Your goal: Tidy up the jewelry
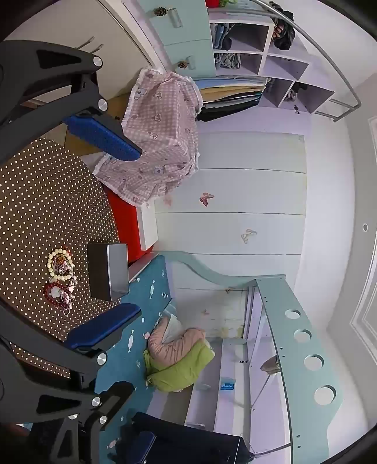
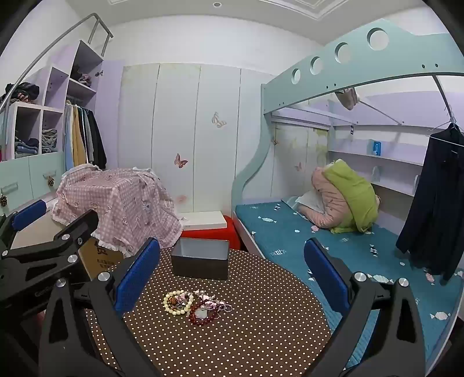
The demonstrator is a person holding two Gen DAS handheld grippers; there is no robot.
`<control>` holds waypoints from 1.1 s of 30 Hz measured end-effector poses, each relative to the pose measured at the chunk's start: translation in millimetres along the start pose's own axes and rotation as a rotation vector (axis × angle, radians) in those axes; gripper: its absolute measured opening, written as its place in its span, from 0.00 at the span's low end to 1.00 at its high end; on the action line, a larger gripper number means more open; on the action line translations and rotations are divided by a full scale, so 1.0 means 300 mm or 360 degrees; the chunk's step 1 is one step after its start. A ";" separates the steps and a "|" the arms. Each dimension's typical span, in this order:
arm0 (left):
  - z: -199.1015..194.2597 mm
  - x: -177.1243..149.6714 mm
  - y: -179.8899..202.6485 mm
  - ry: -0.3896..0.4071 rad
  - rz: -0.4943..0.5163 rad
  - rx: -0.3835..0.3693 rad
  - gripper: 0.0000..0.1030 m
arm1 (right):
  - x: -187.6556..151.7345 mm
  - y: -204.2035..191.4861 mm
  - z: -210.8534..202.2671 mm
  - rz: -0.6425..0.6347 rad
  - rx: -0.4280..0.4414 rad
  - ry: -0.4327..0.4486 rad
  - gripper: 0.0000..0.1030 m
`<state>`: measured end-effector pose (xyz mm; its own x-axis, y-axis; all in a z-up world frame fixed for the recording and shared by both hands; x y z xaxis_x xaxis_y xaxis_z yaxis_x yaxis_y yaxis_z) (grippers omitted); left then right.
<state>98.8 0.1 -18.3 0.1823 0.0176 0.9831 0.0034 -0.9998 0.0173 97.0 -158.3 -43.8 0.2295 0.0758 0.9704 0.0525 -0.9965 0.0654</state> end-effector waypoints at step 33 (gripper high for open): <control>-0.008 -0.013 -0.005 0.0000 0.0005 0.0006 0.95 | -0.038 -0.005 0.025 0.0011 0.0006 -0.0027 0.93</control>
<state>95.8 1.6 -21.8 0.1826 0.0141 0.9831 0.0063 -0.9999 0.0132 101.7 -157.4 -56.7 0.2465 0.0698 0.9666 0.0543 -0.9968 0.0581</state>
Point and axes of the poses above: each gripper's, at about its wrist camera, not at the fingertips, and z roughly the way its jaws point, y to its right, x to its top, the point moved 10 cm from there along z, roughly the way its jaws point, and after that the axes turned 3 degrees about -z, right-handed, at the moved point
